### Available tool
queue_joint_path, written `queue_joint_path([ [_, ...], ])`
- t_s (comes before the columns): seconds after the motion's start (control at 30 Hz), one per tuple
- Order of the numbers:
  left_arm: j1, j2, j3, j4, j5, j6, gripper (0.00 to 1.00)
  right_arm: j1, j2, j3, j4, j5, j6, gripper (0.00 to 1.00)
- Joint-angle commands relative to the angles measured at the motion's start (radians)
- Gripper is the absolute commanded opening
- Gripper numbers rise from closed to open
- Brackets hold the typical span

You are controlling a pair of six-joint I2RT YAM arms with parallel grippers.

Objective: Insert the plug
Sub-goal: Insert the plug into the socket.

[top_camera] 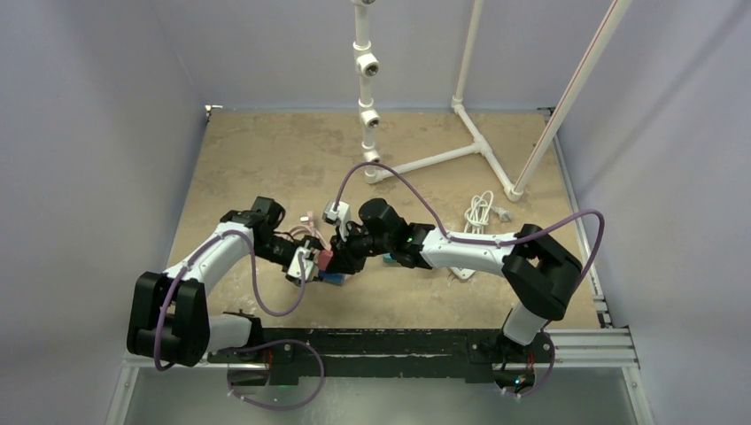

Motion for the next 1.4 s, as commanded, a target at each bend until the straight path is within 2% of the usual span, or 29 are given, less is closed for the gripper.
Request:
queue_joint_path([
  [0.0, -0.009, -0.031, -0.03, -0.11, 0.047, -0.007, 0.0, -0.077, -0.012, 0.025, -0.022, 0.245, -0.087, 0.0],
  [0.17, -0.009, -0.021, -0.028, -0.067, 0.054, -0.076, 0.0, -0.077, -0.017, 0.032, -0.013, 0.245, -0.113, 0.0],
  [0.2, -0.009, -0.022, -0.028, -0.04, 0.055, -0.122, 0.11, -0.077, -0.017, 0.034, -0.011, 0.237, -0.114, 0.0],
  [0.23, -0.009, -0.022, -0.028, 0.0, 0.052, -0.18, 0.33, -0.077, -0.016, 0.034, -0.013, 0.226, -0.117, 0.0],
  [0.27, -0.009, -0.024, -0.027, 0.037, 0.046, -0.25, 0.63, -0.077, -0.016, 0.033, -0.012, 0.211, -0.116, 0.0],
  [0.3, -0.009, -0.023, -0.026, 0.076, 0.038, -0.312, 0.81, -0.077, -0.017, 0.032, -0.01, 0.191, -0.116, 0.0],
  [0.37, -0.008, -0.025, -0.019, 0.128, 0.024, -0.407, 0.92, -0.077, -0.019, 0.028, -0.008, 0.151, -0.12, 0.0],
  [0.5, 0.023, -0.038, -0.018, 0.165, 0.055, -0.518, 0.97, -0.077, -0.016, 0.021, -0.012, 0.118, -0.123, 0.0],
  [0.57, 0.023, -0.044, -0.032, 0.176, 0.056, -0.536, 0.97, -0.077, -0.012, 0.021, -0.012, 0.109, -0.127, 0.0],
  [0.7, 0.023, -0.047, -0.051, 0.247, 0.076, -0.582, 0.85, -0.077, 0.003, 0.04, -0.021, 0.088, -0.142, 0.0],
  [0.8, 0.023, -0.04, -0.066, 0.336, 0.076, -0.641, 0.81, -0.077, 0.005, 0.049, -0.018, 0.069, -0.142, 0.0],
  [0.93, 0.018, -0.026, -0.079, 0.434, 0.049, -0.683, 0.84, -0.077, 0.029, 0.078, -0.036, 0.027, -0.181, 0.0],
  [1.1, 0.0, -0.004, -0.071, 0.456, 0.051, -0.629, 0.82, -0.078, 0.05, 0.108, -0.057, -0.007, -0.18, 0.0],
  [1.17, -0.012, 0.014, -0.061, 0.466, 0.058, -0.61, 0.75, -0.078, 0.052, 0.111, -0.063, -0.01, -0.179, 0.0],
  [1.37, -0.024, 0.052, -0.032, 0.377, 0.06, -0.468, 0.36, -0.092, 0.037, 0.104, -0.063, -0.006, -0.174, 0.0],
])
